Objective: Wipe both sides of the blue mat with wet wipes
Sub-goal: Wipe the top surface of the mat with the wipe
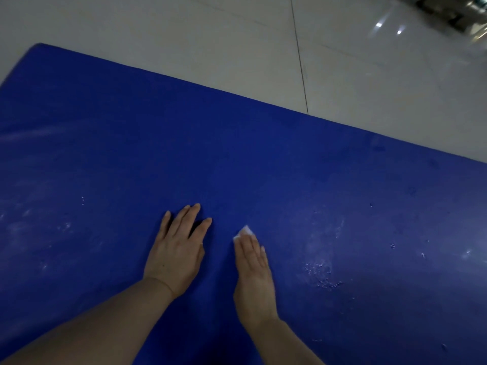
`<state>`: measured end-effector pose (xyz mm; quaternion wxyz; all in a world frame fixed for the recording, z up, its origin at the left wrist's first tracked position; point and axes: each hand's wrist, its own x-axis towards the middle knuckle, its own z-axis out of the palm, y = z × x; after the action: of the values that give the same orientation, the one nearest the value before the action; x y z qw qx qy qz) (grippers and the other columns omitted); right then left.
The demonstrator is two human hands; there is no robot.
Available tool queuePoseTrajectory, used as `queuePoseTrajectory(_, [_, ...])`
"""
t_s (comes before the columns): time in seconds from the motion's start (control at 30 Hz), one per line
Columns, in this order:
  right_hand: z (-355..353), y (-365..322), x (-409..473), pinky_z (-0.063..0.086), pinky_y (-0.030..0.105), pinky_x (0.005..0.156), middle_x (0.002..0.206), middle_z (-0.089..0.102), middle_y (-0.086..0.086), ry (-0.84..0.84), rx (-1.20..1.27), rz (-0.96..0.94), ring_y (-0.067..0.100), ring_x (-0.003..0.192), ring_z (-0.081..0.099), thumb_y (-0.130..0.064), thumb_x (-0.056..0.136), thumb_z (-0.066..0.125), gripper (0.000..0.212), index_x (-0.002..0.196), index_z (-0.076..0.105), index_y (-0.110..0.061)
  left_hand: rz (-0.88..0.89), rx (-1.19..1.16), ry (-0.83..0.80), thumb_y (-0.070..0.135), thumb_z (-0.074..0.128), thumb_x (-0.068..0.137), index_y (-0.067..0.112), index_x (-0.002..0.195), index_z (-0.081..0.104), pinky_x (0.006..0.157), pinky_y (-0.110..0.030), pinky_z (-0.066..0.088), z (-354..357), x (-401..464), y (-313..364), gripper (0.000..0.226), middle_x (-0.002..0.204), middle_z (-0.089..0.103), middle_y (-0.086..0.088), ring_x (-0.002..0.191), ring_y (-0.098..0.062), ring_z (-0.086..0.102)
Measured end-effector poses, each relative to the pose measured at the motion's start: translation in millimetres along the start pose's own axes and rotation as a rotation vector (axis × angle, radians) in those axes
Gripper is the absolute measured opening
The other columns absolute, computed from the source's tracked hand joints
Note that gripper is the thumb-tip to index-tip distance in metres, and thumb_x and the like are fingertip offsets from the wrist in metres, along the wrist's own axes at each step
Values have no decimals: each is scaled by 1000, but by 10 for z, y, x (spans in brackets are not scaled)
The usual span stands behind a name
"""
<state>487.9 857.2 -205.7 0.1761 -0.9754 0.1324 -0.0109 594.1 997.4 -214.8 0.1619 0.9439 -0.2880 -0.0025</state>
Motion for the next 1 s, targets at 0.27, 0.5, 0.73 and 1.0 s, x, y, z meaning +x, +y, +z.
queuePoseTrajectory(0.27, [-284, 641, 76, 1, 27, 119, 151, -4, -17, 81, -71, 318, 0, 140, -9, 23, 79, 30, 82, 150, 21, -16, -13, -6, -21, 6, 72, 73, 8, 126, 61, 110, -56, 29, -15, -2, 22, 54, 141, 47, -18, 131, -33, 43])
queuePoseTrajectory(0.5, [27, -159, -72, 5, 36, 116, 152, 33, 8, -52, -20, -81, 16, 143, 18, 21, 52, 70, 99, 142, 39, -10, 18, -20, 13, 10, 53, 85, 6, 124, 61, 114, -46, 15, -23, -41, 18, 40, 141, 47, -19, 132, -32, 39])
queuePoseTrajectory(0.73, [-308, 586, 44, -3, 25, 118, 157, 7, -6, 103, -17, 363, 12, 145, 5, 25, 73, 39, 86, 148, 28, -13, 124, -40, -74, 16, 30, 86, 11, 127, 59, 115, -43, 12, 8, -426, 123, 51, 144, 43, -17, 134, -29, 35])
queuePoseTrajectory(1.0, [-69, 53, -178, 14, 38, 114, 153, 31, 8, -60, -10, -57, 21, 142, 26, 24, 53, 64, 96, 140, 40, -10, 107, -30, -103, 17, 30, 85, 11, 128, 59, 116, -41, 11, -3, -424, 120, 52, 144, 44, -16, 134, -27, 34])
